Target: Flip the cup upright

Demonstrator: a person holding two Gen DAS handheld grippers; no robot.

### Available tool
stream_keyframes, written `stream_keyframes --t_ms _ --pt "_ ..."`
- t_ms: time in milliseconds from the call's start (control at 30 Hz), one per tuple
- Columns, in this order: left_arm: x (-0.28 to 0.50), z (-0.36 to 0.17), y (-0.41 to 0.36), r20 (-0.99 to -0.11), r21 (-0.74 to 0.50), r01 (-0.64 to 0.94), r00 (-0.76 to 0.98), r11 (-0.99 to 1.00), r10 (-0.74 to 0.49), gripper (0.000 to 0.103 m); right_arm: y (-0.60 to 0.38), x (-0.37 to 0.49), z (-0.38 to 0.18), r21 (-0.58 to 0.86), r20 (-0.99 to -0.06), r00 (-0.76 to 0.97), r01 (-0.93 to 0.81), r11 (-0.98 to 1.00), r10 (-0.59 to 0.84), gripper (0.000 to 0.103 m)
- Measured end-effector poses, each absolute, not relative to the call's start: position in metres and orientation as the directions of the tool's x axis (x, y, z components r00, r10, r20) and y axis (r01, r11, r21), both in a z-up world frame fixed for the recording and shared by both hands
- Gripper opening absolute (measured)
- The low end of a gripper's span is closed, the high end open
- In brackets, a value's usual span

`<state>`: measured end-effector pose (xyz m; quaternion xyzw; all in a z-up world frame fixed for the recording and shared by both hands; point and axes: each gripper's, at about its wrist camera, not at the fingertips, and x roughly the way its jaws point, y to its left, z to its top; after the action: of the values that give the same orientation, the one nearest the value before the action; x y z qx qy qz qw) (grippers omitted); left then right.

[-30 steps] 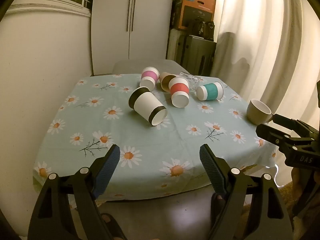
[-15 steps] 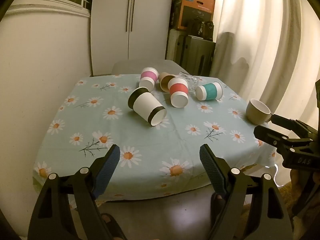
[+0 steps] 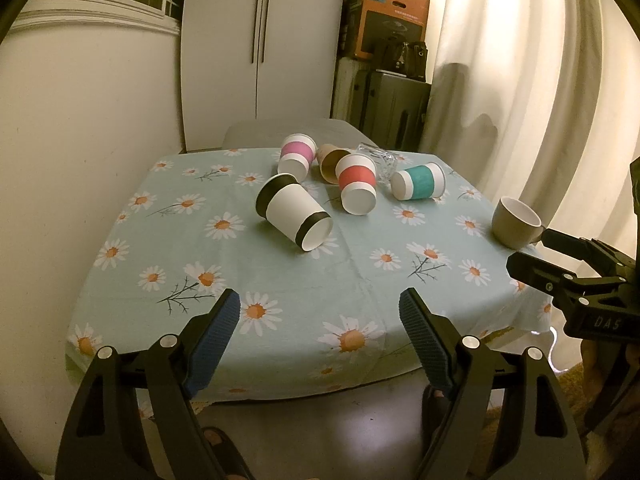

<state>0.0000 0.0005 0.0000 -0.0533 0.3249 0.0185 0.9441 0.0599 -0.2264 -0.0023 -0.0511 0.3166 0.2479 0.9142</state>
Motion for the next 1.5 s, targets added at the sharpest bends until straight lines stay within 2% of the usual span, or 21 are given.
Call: stream_keyframes --t_ms 1133,1500 --pt "0.001 0.002 -0.006 -0.617 -0.089 -0.071 0.787 0.993 0.001 0.080 -0.227 0.059 -0.006 0.060 -0.609 0.671 -0.492 0.869 0.422 0.098" --pt "0.000 0.003 0.000 -0.601 -0.095 -0.077 0.799 0.992 0.004 0.080 -0.238 0.058 0.005 0.093 -0.564 0.700 -0.473 0.876 0.438 0.098"
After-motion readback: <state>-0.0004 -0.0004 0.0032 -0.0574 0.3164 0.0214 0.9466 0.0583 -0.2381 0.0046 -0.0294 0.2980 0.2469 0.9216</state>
